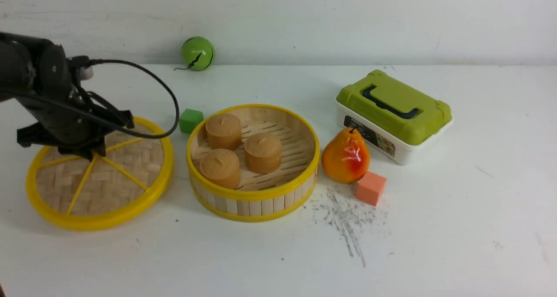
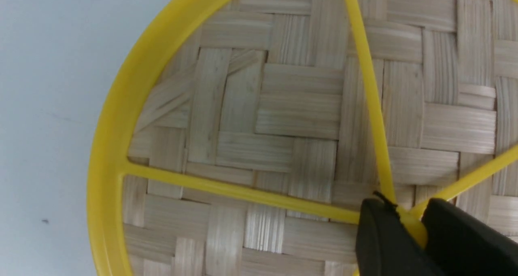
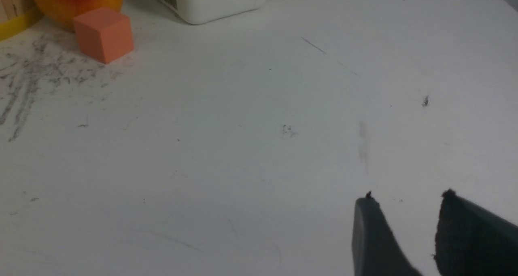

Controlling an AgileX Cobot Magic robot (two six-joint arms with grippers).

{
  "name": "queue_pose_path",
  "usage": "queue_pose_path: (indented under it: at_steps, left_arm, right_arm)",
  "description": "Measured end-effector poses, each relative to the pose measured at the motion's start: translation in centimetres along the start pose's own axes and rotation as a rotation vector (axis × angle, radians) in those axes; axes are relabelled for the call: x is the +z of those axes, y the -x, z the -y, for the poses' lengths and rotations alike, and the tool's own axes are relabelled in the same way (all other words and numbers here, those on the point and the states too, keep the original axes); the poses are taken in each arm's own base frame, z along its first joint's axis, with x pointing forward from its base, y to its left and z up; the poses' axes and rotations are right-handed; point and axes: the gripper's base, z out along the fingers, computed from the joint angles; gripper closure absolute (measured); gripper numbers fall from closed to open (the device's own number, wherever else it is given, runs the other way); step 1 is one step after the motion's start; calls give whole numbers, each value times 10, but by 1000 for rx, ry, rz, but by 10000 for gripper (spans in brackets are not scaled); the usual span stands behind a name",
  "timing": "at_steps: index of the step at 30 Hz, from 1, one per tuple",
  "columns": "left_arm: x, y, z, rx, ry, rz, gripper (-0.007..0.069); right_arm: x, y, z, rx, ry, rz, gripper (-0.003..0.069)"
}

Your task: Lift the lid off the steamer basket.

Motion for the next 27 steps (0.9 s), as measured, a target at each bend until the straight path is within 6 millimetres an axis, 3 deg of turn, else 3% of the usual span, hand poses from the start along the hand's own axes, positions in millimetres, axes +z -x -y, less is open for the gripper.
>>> queue_pose_path:
  at_steps: [6,13,16,18,21,23,25,26,27]
  left_arm:
    - [19,-5,0,-2,8,-32,521]
    - [23,-4,2,-7,-5,-14,521]
    - [23,-4,3,-16,-12,-14,481]
    - [19,-3,3,-22,-12,-19,410]
    - [-9,6,3,-34,-16,-2,288]
    - [-43,18,3,-38,-34,62,244]
    - [-96,30,1,-28,-63,170,214]
    - [-101,30,1,-27,-66,180,213]
    - [-157,33,-4,-21,-101,308,209]
  right_arm:
    - [0,0,0,0,0,0,419]
    - [0,0,0,0,0,0,419]
    - [0,0,0,0,0,0,419]
    - [0,0,0,0,0,0,419]
    - [0,0,0,0,0,0,419]
    - [0,0,0,0,0,0,419]
    - [0,0,0,0,0,0,419]
    - [0,0,0,0,0,0,419]
    - [0,0,0,0,0,0,419]
